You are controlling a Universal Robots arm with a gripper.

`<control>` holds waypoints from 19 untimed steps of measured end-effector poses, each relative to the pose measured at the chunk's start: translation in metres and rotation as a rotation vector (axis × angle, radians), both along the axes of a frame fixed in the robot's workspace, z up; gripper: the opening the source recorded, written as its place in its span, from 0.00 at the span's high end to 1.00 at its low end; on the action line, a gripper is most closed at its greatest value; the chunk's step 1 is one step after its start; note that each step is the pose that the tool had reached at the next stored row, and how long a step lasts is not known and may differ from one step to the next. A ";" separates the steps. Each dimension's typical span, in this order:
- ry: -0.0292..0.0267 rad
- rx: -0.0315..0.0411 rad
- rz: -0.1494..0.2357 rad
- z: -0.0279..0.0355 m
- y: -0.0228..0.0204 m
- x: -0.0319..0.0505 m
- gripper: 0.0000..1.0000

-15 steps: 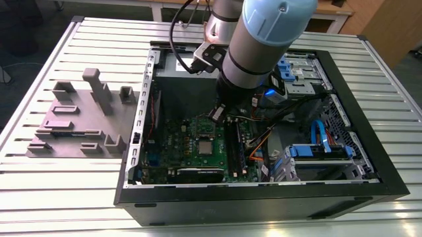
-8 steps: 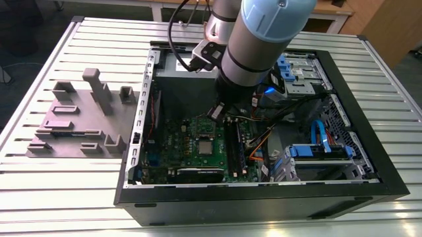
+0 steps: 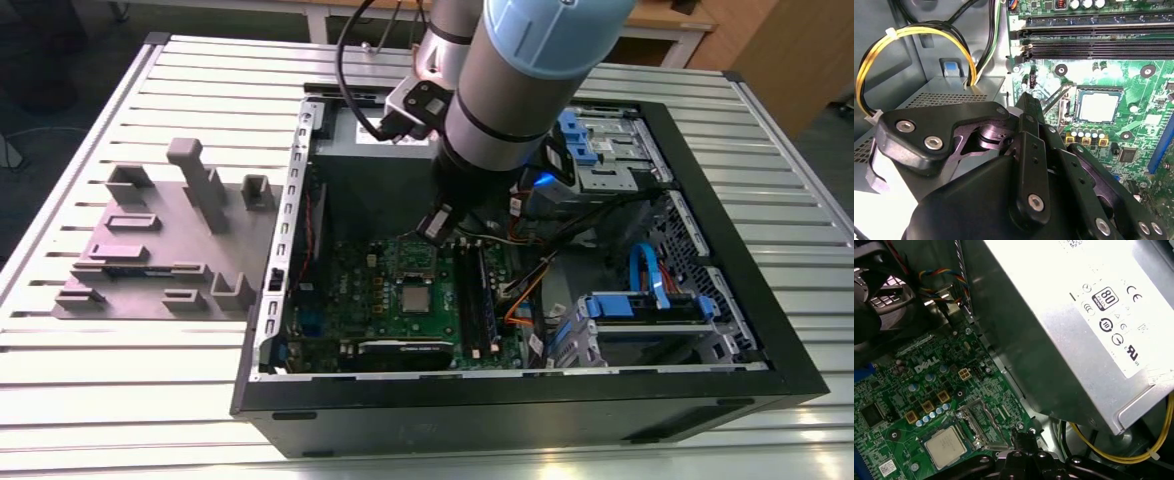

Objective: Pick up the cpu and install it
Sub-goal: 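Close the cpu cover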

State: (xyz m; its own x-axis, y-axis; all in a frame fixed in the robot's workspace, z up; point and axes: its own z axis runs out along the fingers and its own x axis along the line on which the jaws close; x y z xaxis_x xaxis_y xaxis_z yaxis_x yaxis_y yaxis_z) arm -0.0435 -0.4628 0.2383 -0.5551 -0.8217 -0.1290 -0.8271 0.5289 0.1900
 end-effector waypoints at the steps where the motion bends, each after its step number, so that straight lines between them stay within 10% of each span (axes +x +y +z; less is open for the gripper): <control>1: 0.0000 -0.0001 0.000 0.0003 0.0000 -0.0002 0.90; 19: -0.0015 -0.0004 0.000 0.0040 0.0000 -0.0016 0.90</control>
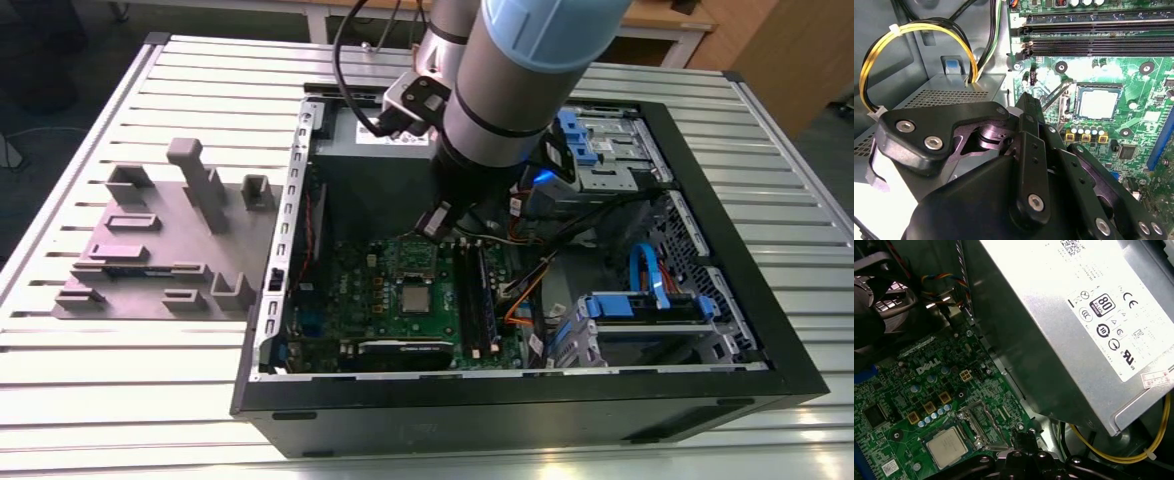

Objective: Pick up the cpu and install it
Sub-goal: 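Close the cpu cover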

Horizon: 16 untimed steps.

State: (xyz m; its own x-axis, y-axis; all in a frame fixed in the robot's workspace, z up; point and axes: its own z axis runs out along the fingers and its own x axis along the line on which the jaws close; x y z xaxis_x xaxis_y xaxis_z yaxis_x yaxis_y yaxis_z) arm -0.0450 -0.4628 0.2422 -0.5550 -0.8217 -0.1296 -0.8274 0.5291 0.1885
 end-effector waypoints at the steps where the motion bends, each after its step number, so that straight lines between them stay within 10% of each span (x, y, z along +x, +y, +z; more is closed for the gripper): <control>1: -0.0002 -0.0001 0.000 0.0002 0.0000 -0.0002 0.90; 16: -0.0036 0.0000 0.000 0.0035 -0.0001 -0.0009 0.90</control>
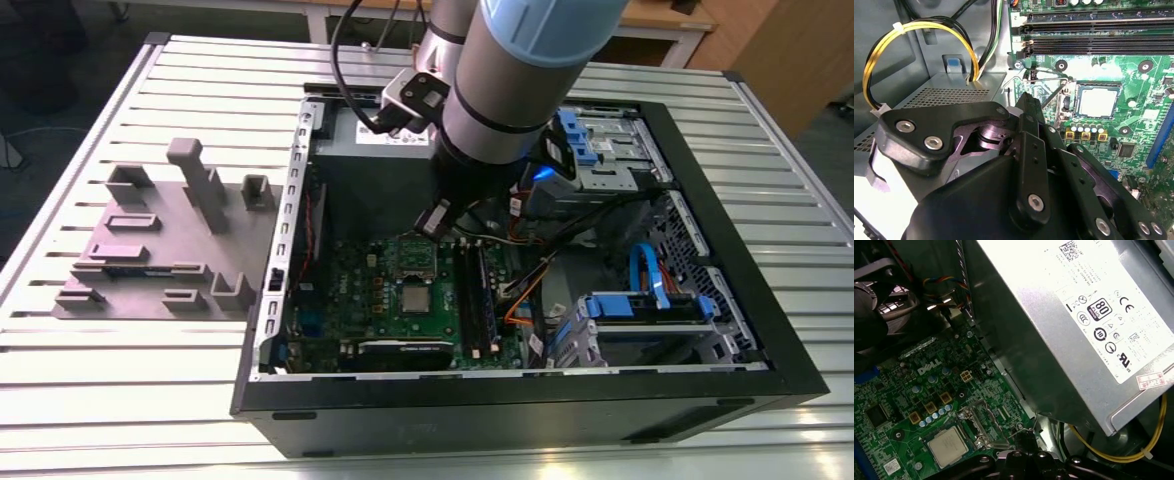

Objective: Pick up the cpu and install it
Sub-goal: 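Close the cpu cover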

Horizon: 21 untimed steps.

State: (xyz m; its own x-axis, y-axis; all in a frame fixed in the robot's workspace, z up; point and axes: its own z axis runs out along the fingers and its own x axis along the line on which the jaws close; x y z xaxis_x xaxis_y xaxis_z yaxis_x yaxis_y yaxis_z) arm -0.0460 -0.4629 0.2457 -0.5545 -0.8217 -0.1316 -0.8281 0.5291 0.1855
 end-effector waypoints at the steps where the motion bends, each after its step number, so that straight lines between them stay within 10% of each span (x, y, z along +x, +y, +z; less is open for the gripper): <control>1: -0.0003 -0.0002 0.000 0.0001 -0.0003 -0.0001 0.90; 21: -0.0054 0.0000 0.004 0.0000 -0.0113 -0.0009 0.90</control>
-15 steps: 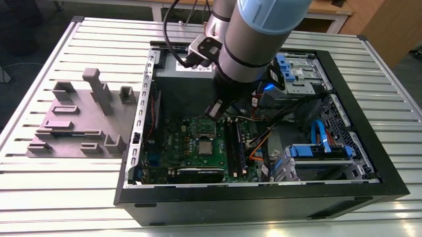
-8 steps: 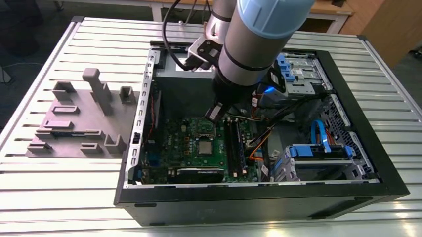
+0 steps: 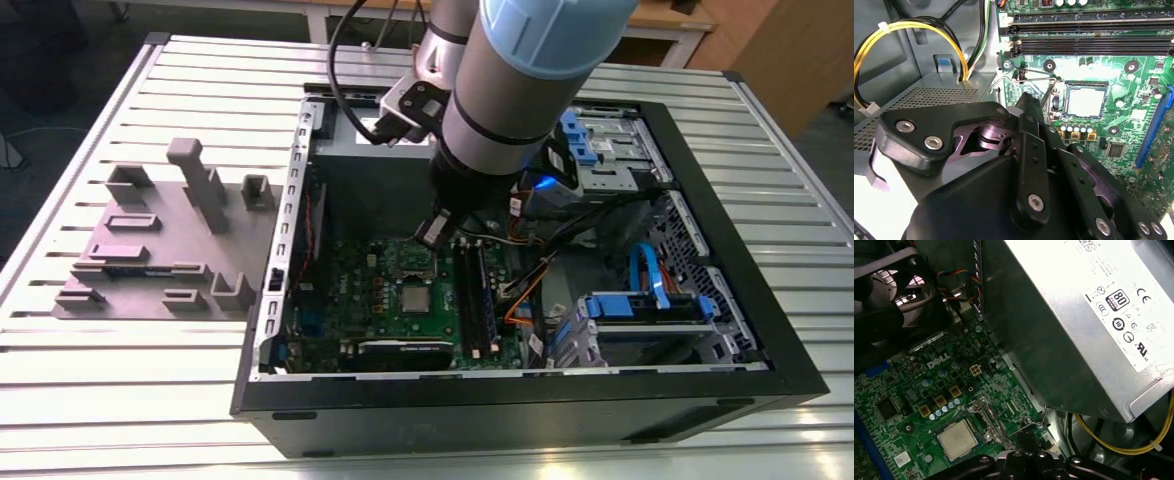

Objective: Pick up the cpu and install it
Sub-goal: 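Close the cpu cover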

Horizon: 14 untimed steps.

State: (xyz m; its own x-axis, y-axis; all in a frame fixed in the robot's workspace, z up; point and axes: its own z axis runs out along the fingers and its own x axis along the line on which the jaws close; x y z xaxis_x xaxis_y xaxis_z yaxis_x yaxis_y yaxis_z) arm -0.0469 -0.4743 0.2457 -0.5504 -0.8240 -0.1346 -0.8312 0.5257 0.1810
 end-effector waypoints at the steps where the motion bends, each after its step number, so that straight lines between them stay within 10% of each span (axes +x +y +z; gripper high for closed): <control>1: 0.0000 0.0000 0.000 0.0000 0.0000 0.0000 0.90; 14: -0.0001 0.0001 0.025 0.0000 -0.0108 -0.0022 0.90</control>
State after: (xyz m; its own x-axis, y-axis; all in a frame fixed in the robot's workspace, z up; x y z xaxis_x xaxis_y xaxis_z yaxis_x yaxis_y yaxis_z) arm -0.0491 -0.4851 0.2457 -0.5300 -0.8372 -0.1347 -0.8439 0.5051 0.1810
